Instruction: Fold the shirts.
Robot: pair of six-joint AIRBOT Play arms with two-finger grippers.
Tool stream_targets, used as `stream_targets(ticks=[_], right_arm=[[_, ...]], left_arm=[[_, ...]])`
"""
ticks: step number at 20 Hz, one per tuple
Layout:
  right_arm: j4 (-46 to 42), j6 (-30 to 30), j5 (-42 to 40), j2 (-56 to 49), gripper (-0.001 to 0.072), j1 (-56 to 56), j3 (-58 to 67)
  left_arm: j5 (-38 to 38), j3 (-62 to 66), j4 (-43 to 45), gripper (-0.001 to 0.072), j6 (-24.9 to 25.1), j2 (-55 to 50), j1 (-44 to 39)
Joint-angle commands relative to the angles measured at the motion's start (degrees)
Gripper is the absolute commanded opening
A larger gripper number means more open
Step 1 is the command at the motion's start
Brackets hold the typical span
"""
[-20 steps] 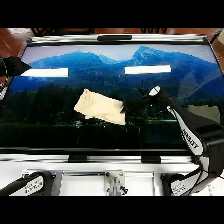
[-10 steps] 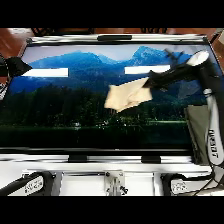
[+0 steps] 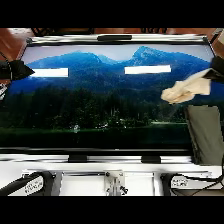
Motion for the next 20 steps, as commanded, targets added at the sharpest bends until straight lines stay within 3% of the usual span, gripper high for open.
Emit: stream_targets(ticks=[1, 12, 16, 20], right_arm=[[-4.5, 0.0, 1.0, 0.2, 0.0077, -7.0, 1.4], [-19.4, -2.6, 2.3, 0.2, 0.0077, -13.8, 1.4], [-22.5, -2.5, 11.8, 0.2, 0.0077, -13.8, 1.4], [-21.9, 4.3, 12.6, 2.0, 0.0077, -13.8, 1.3]], left_arm=[[-1.8, 0.0, 0.0, 0.0039, 0.0, 0.0, -1.1], [-1.8, 0.0, 0.0, 0.0039, 0.0, 0.0, -5.1], [-1.7, 0.0, 0.0, 0.0039, 0.0, 0.0, -5.1], [-1.7, 0.0, 0.0, 0.0039, 0.9, 0.0, -5.1]])
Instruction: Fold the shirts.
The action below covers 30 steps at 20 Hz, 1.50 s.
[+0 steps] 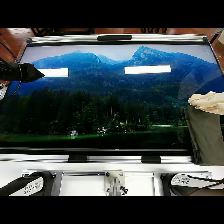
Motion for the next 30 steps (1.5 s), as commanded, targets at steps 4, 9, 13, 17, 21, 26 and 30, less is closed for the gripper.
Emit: stream_targets(ticks=[4, 9, 13, 17, 21, 26, 30], right_arm=[[0.7, 5.5, 7.0, 3.7, 0.0077, -0.1, -8.8], [-12.4, 1.4, 7.3, 10.5, 0.0076, -1.0, -27.1], [-13.5, -0.7, 7.1, 11.7, 0.0077, -6.3, -31.7], [-10.1, -0.1, 3.6, 11.7, 0.0077, -8.5, -36.0], [-9.8, 0.9, 0.3, 11.7, 0.0077, -8.5, -42.6], [-11.0, 1.9, -0.4, 11.7, 0.0554, -8.5, -48.4], [-22.0, -0.7, 7.4, 12.5, 0.0554, -8.4, -44.3]], left_arm=[[0.0, 0.0, 0.0, 0.0039, 1.7, -0.2, 0.0], [0.0, 0.0, 0.2, 0.0039, 1.7, -0.3, 0.0], [0.0, 0.0, 0.2, 0.0039, 1.7, -0.4, 0.0], [0.9, 0.0, 0.2, 0.0039, 1.6, -0.9, 0.0], [1.0, 0.0, 0.2, 0.0039, 1.4, -1.7, 0.0], [1.0, 0.0, 0.2, 0.0039, 1.5, -1.8, 0.0], [1.0, 0.0, 0.2, 0.0039, 1.5, -2.3, 0.0]])
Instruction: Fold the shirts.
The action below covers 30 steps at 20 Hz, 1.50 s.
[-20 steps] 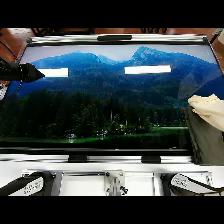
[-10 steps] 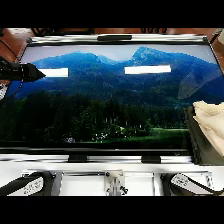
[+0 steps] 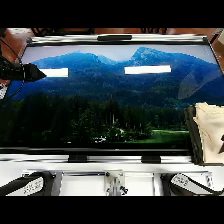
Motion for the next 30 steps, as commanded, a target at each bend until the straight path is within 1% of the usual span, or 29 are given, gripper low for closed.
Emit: stream_targets(ticks=[1, 2, 3, 4, 6, 7, 8, 9, 10, 11, 12, 13, 14, 15, 17, 23, 27, 30], right_arm=[[-5.1, -0.8, 5.5, 1.4, 0.0554, 0.6, 5.4], [-3.0, -0.8, 2.1, 1.7, 0.0554, 1.8, 10.7], [1.1, -0.8, -3.7, 1.7, 0.0554, 4.0, 17.3], [6.6, -0.8, -10.6, 1.7, 0.0554, 7.0, 23.3], [17.6, -0.7, -27.9, 1.7, 0.0554, 16.7, 32.3], [20.2, -0.4, -34.4, 1.6, 0.0554, 24.0, 34.0], [18.9, -0.1, -36.1, 1.1, 0.0554, 31.5, 33.9], [14.3, 2.0, -31.1, -1.0, 0.0555, 39.5, 33.9], [11.5, 5.6, -22.7, -4.5, 0.0556, 45.3, 33.9], [12.9, 6.1, -15.5, -8.0, 0.0557, 48.9, 33.8], [16.5, 5.0, -10.7, -11.3, 0.0557, 51.5, 33.8], [20.7, 4.2, -8.2, -14.1, 0.0557, 53.3, 33.8], [22.5, 4.6, -7.7, -15.8, 0.0557, 54.6, 33.8], [22.2, 5.6, -7.9, -16.9, 0.0557, 55.9, 33.8], [19.8, 5.9, -8.4, -18.1, 0.0557, 58.1, 33.8], [21.3, 5.9, -8.5, -18.3, 0.0557, 59.4, 33.8], [21.3, 5.9, -8.5, -18.3, 0.0557, 59.4, 33.8], [21.3, 5.9, -8.5, -18.3, 0.0556, 59.4, 33.8]], left_arm=[[0.0, 0.0, 0.0, 0.0039, 0.0, -0.7, 0.0], [0.0, 0.0, 0.1, 0.0038, 0.0, -1.1, -0.3], [0.0, 0.0, 1.7, 0.0037, 0.0, -1.9, -0.9], [0.0, 0.1, 5.5, 0.0036, 0.0, -2.8, -2.3], [0.0, 0.9, 21.0, 0.0034, -0.6, -5.7, -7.5], [-0.2, 1.7, 30.3, 0.0035, -3.8, -7.8, -10.6], [-1.2, 2.5, 37.0, 0.0038, -6.8, -10.1, -13.2], [-3.3, 3.2, 39.0, 0.0051, -8.2, -12.2, -14.6], [-5.6, 3.3, 38.2, 0.0354, -10.1, -14.1, -15.3], [-8.2, 3.3, 37.3, 0.0706, -14.6, -16.1, -15.7], [-9.8, 2.9, 36.0, 0.0707, -16.3, -17.6, -15.7], [-8.8, 1.6, 34.0, 0.0706, -16.3, -17.9, -15.6], [-6.4, -0.2, 32.0, 0.0706, -16.0, -17.4, -15.6], [-3.7, -2.1, 30.4, 0.0706, -16.7, -16.2, -15.6], [0.2, -5.4, 27.9, 0.0706, -16.6, -13.9, -15.6], [1.0, -6.4, 28.0, 0.0706, -16.6, -13.3, -15.6], [0.2, -6.4, 28.2, 0.0705, -13.6, -13.3, -15.5], [0.1, -6.4, 28.7, 0.0705, -13.6, -13.3, -15.5]])
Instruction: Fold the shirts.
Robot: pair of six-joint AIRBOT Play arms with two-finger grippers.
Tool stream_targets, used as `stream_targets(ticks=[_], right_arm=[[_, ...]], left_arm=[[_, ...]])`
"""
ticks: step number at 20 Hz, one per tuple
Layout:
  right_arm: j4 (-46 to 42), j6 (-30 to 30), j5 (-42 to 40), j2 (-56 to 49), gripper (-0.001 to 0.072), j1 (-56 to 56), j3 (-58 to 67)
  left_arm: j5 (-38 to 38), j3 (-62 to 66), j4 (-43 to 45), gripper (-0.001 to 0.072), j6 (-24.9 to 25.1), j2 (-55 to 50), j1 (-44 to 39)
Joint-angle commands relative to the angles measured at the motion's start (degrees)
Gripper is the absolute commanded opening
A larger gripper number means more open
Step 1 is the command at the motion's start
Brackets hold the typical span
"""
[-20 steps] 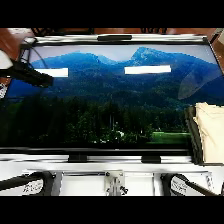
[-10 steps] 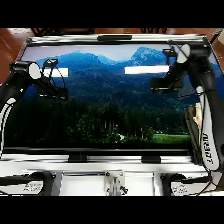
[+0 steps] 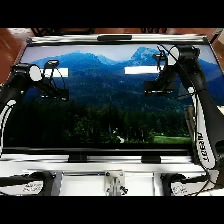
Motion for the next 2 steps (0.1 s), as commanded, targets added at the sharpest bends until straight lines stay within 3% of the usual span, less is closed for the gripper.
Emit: stream_targets(ticks=[1, 2], right_arm=[[0.2, 0.0, 0.0, 0.0, 0.0557, 0.2, 0.0], [0.2, 0.0, 0.0, 0.0, 0.0557, 0.2, 0.0]], left_arm=[[-0.1, 0.0, 0.4, 0.0705, 0.8, 0.0, 0.0], [-0.2, 0.0, 0.4, 0.0705, 0.8, 0.1, 0.0]])
